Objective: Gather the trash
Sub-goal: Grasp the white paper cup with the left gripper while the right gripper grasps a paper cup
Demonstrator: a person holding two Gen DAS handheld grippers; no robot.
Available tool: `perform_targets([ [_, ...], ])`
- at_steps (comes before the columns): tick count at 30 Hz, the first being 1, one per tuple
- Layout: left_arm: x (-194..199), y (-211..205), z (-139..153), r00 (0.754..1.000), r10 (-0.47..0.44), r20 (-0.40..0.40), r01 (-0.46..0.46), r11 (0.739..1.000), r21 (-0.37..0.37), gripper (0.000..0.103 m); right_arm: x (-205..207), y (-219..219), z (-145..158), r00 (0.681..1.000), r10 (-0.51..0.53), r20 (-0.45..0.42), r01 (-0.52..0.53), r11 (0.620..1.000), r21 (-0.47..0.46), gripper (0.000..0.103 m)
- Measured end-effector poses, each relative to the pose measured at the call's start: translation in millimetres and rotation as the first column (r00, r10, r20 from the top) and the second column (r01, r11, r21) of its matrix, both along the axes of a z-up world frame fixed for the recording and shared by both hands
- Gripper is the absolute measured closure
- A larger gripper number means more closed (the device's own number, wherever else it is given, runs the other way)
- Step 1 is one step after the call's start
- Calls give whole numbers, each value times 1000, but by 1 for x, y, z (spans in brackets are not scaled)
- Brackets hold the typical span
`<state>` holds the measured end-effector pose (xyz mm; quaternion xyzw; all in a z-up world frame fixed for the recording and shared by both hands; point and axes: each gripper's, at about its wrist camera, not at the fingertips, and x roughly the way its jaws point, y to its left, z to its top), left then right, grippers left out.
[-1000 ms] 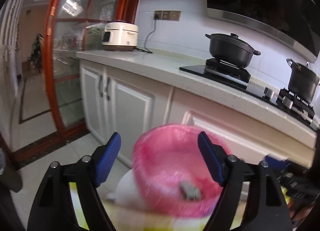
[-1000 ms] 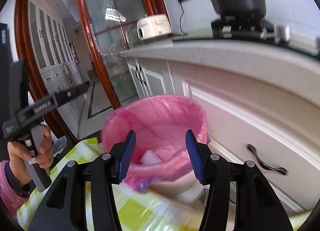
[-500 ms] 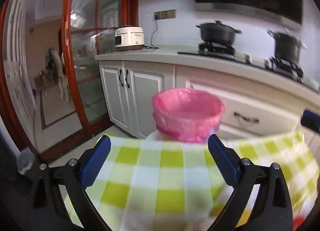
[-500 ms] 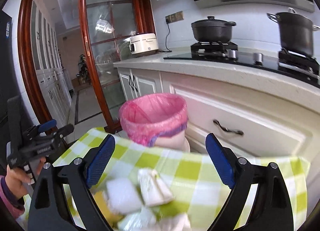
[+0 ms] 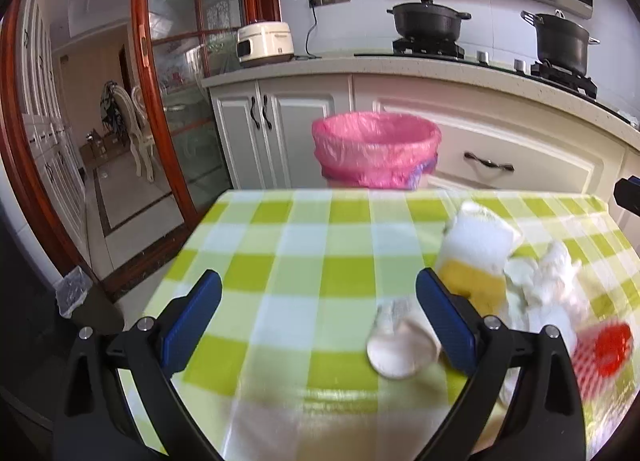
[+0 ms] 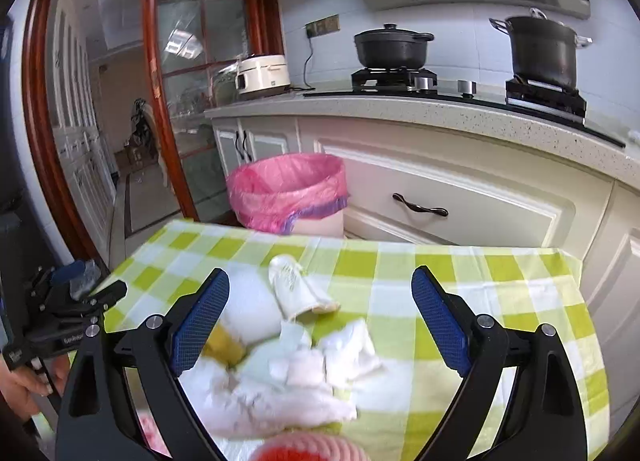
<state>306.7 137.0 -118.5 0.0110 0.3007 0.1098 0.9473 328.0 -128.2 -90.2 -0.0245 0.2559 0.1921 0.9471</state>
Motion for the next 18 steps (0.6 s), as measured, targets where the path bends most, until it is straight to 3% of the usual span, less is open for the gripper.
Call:
perform_targets([
  [3, -7, -2, -5, 1000, -9, -13, 9, 1000, 0, 8, -11, 0, -3, 998, 47, -43, -47, 999, 8, 16],
  [7, -14, -5, -14, 999, -27, -30, 27, 1000, 0, 8, -25, -11, -4, 998, 20, -65, -16, 998, 55, 16],
  [8, -14, -5, -16, 999, -30, -35, 30, 1000, -1, 8, -28, -14, -4, 998, 20, -63, -15, 998, 68, 6],
  [9, -14, -5, -19, 999, -33, -41, 33, 999, -1, 8, -31, -16, -4, 998, 13, -61, -8, 997, 78, 6],
  [16, -6, -9, -40, 992, -78, -99, 75, 997, -35, 9, -38, 1, -9, 998, 2, -67, -1, 1000, 12, 7],
  [18, 1, -13, -42, 990, -97, -105, 94, 995, -33, 10, -37, 5, -9, 997, 10, -77, -7, 1000, 30, 7],
])
